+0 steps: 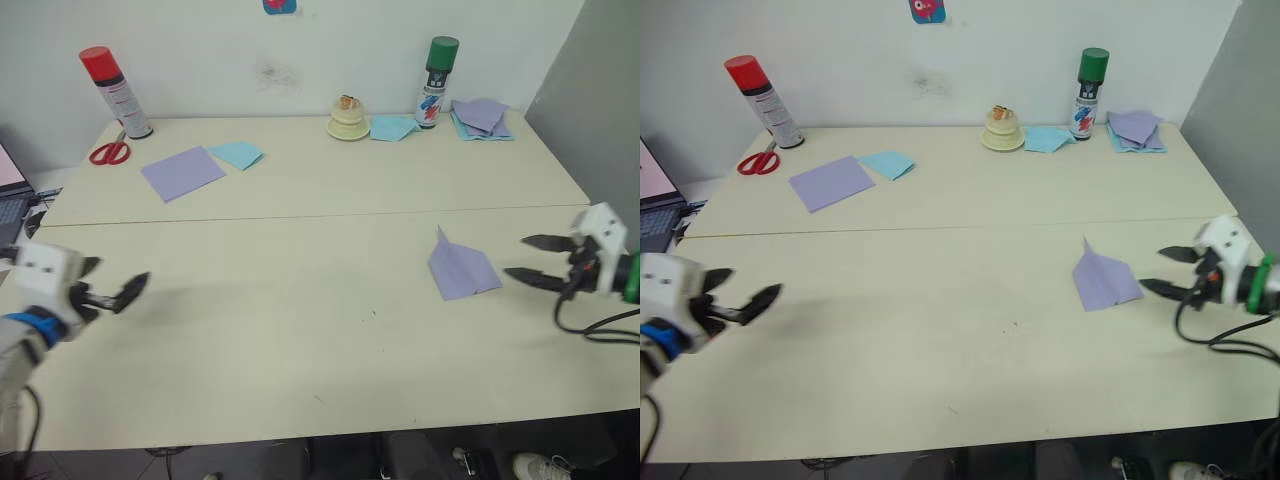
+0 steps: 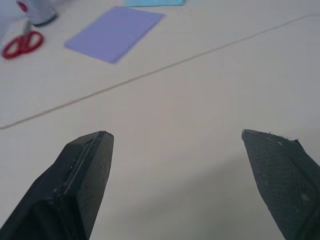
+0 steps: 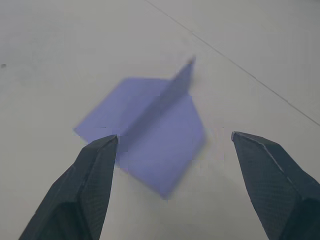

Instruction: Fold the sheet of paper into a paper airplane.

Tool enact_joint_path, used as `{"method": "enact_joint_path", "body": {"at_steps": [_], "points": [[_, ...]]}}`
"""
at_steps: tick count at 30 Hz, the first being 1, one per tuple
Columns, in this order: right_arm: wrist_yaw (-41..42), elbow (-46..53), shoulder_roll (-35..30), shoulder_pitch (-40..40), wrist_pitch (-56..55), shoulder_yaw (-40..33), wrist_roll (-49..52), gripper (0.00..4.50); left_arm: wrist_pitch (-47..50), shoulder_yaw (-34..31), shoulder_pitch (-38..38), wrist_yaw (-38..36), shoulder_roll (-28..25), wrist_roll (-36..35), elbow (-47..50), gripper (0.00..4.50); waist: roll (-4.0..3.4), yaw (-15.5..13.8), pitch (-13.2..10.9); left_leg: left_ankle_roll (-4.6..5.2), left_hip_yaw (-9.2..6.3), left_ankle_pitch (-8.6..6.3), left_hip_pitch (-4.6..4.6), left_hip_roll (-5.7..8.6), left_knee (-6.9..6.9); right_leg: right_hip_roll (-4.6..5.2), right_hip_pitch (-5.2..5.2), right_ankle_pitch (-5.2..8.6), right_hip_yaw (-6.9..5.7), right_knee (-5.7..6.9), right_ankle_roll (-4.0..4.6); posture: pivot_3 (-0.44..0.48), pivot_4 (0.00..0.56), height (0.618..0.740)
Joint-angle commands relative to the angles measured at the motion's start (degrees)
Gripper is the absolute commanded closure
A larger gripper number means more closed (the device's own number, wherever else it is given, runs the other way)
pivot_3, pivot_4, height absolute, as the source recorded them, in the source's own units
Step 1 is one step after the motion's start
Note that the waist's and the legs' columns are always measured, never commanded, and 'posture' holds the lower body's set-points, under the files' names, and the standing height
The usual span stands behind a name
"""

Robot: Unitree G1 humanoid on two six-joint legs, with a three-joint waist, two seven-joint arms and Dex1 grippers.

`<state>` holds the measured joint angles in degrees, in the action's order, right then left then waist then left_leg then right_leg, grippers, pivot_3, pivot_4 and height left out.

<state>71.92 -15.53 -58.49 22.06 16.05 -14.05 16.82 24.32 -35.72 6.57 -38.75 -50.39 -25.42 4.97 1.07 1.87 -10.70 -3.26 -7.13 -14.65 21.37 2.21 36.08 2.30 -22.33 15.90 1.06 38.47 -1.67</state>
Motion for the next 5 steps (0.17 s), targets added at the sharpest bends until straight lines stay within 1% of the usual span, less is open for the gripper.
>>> {"method": "enact_joint_path", "body": {"at_steps": [1,5], "points": [[3.58,-3.37,-2.43,1.63,-5.52,0.0,-0.32,0.73,0.46,-2.14,0.93,-4.26,-2.52,-1.21,2.54,0.0,0.0,-0.02,0.0,0.0,-0.03,0.0,-0.03,-0.04,0.0,0.05,0.04,0.0,-0.01,-0.01,0.0,0.0,0.15,0.74],[3.71,-7.82,-2.93,3.13,-9.15,0.29,-0.88,0.73,1.82,-2.49,0.59,-7.84,-4.84,-1.75,2.17,0.0,0.01,-0.05,-0.01,-0.01,-0.07,0.0,0.0,-0.09,0.01,0.03,0.04,0.0,-0.04,-0.01,0.0,0.0,0.15,0.74]]}}
